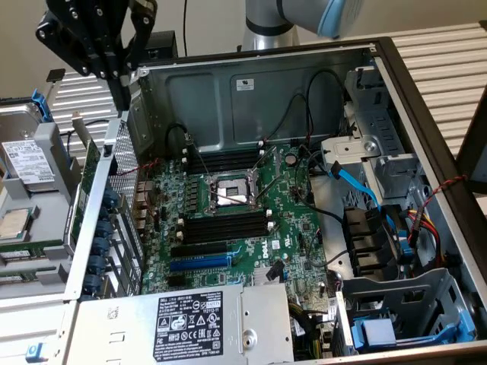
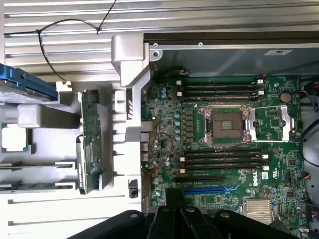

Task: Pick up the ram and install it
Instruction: 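Reach for the ram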

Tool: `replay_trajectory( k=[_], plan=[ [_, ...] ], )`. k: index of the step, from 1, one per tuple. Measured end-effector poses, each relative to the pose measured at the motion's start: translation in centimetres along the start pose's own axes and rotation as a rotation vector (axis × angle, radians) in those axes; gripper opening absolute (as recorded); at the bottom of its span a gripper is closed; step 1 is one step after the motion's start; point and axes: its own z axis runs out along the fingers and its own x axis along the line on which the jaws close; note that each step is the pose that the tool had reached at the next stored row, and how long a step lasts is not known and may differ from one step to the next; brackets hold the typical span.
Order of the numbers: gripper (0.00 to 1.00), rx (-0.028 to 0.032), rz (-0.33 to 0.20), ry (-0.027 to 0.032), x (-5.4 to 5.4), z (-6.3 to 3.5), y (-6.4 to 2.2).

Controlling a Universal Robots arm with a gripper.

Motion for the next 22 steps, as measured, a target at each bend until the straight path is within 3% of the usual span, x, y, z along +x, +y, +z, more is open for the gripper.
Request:
replay_trajectory(
  k=[22],
  plan=[
    [0.11,-0.0003,0.000,-0.0045,9.8,-0.37,-1.15]
  ],
)
